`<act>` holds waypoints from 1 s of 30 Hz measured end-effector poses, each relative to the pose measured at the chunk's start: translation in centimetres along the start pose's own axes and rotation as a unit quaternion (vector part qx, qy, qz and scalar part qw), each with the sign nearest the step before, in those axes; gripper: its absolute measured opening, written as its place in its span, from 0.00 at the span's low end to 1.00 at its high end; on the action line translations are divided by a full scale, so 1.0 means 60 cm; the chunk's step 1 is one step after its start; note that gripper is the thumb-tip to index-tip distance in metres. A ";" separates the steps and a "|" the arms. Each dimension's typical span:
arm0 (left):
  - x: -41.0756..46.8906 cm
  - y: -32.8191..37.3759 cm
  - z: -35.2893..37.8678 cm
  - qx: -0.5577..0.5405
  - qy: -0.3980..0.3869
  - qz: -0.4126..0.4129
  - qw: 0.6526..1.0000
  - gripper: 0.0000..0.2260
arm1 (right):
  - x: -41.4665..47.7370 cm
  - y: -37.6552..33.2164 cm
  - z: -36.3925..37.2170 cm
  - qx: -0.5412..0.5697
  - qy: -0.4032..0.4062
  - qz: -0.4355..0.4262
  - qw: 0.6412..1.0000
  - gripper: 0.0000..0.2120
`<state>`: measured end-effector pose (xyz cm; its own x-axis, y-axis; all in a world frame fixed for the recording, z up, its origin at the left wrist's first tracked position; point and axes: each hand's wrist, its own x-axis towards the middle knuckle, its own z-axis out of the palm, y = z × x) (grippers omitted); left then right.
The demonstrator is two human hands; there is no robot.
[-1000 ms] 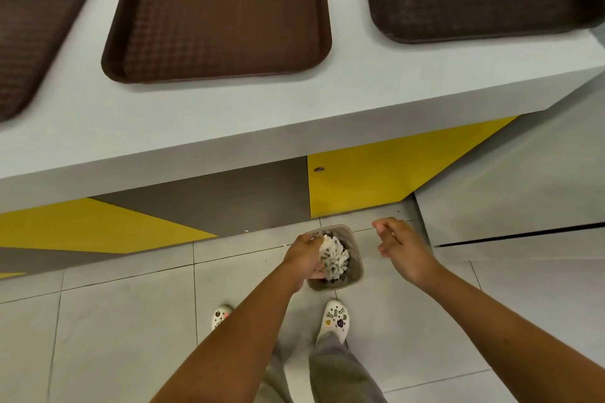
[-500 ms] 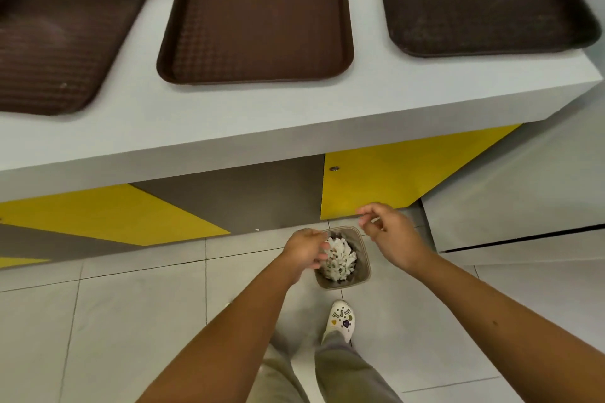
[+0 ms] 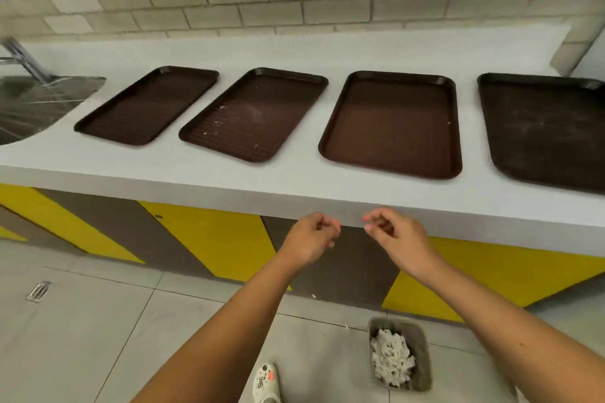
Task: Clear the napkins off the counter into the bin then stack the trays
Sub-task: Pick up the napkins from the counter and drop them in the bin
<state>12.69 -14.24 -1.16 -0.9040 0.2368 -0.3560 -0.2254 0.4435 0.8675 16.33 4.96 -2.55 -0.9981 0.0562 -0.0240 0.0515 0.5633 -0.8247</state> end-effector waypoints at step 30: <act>0.212 -0.061 -0.787 0.012 0.199 0.041 0.979 0.05 | 0.517 -0.468 0.395 0.058 -0.008 -0.086 0.995 0.05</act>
<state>-15.15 -53.66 7.57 -0.9897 -0.0804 -0.1185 -0.1422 0.4582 0.8774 -16.84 -28.64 6.50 -0.9922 -0.0461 0.1160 -0.1241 0.4643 -0.8770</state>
